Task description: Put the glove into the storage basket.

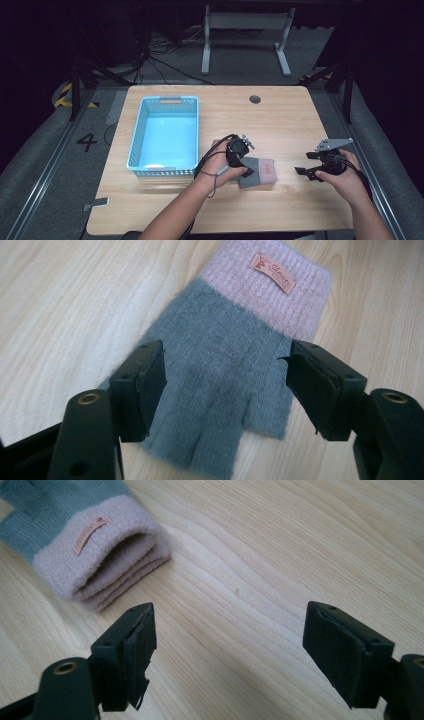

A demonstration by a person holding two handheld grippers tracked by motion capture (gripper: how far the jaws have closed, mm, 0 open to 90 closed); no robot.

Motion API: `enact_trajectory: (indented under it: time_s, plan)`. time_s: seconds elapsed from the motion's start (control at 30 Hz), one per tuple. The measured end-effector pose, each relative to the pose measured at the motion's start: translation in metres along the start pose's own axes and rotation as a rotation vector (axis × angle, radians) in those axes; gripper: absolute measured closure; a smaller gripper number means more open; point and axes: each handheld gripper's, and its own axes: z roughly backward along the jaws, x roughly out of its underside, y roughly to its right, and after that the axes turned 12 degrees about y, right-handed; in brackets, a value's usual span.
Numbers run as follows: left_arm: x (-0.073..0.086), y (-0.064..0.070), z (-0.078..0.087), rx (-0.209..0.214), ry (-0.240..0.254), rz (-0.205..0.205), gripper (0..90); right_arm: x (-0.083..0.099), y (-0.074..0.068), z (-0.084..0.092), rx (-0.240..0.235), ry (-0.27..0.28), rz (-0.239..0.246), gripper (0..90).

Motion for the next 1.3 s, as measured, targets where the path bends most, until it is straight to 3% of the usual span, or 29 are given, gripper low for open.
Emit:
enact_trajectory:
  time_s: [0.33,0.47,0.67,1.0,1.3]
  plan:
    - [0.004,0.001,-0.022,-0.002,-0.048,-0.036,25.3,0.000,-0.002,-0.001,-0.028,0.012,0.001,21.9]
    - [0.006,0.002,-0.030,-0.022,-0.086,-0.070,25.0,0.001,-0.003,-0.003,-0.074,0.002,0.010,22.9]
    - [0.007,0.007,-0.037,-0.042,-0.115,-0.113,19.6,0.001,-0.003,-0.003,-0.072,0.010,0.004,22.8]
    - [0.008,0.012,-0.040,-0.073,-0.116,-0.120,18.2,0.002,-0.005,-0.006,-0.089,-0.004,0.001,23.0]
    - [0.008,0.011,-0.040,-0.060,-0.121,-0.127,18.6,0.001,-0.001,-0.002,-0.040,0.034,-0.023,22.2]
